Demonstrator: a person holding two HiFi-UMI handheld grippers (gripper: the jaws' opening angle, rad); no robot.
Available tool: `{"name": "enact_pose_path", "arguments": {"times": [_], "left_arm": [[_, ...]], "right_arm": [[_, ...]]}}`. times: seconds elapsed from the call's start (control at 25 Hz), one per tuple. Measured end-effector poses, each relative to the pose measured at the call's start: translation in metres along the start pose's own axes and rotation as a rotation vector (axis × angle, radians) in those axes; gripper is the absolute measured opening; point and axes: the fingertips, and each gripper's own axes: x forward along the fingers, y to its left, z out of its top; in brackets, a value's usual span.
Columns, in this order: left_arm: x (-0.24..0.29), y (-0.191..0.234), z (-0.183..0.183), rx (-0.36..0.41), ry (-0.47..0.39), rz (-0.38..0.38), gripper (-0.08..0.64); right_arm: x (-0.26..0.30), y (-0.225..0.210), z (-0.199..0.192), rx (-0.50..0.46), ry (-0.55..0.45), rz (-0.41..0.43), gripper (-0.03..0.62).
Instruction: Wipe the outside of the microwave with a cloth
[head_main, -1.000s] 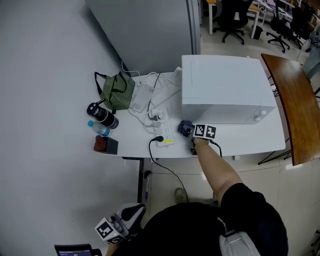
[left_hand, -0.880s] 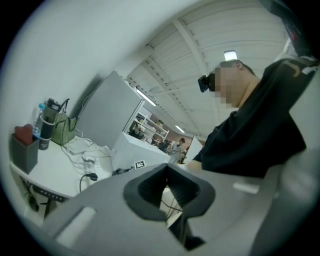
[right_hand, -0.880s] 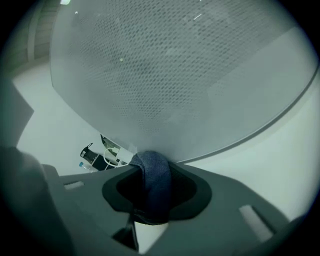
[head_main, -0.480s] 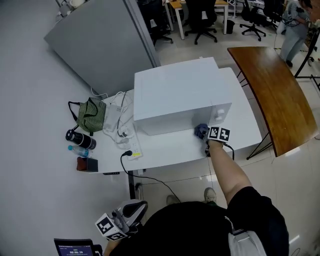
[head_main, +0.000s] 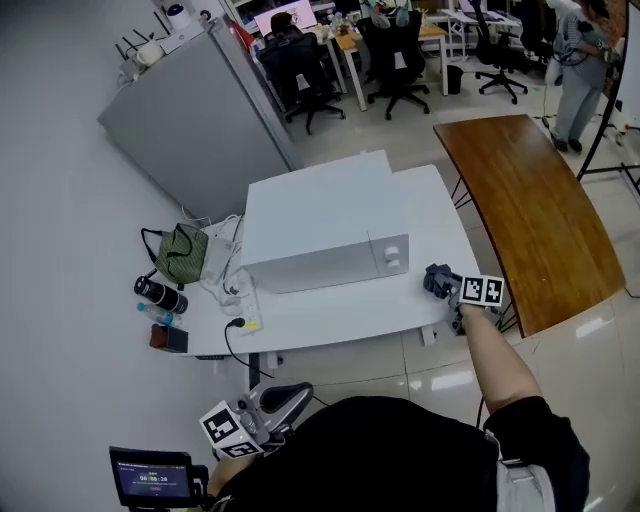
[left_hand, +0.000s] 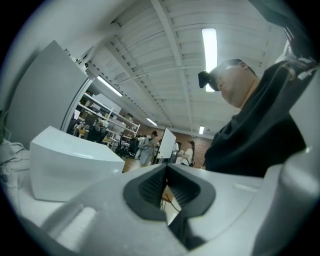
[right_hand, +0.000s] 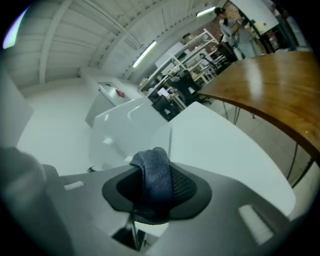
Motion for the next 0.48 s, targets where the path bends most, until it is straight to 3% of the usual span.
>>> {"name": "enact_pose_path", "arguments": {"times": [0.16,0.28,0.48], "left_arm": [[0.024,-0.012,0.015,0.038,-0.039,-0.012,0.003],[0.033,-0.018,0.022,0.048,-0.06,-0.009,0.003],[0.013,-0.012,0.015,0.008,-0.085,0.034,0.003]], "right_arm": [[-0.053,0.081,-0.055,-0.062,0.139,0.325,0.124],[-0.09,0.139,-0.077,-0.057,0.183,0.539,0.126],[-0.123,0.217,-0.09,0.004,0.159,0.767,0.129]]}}
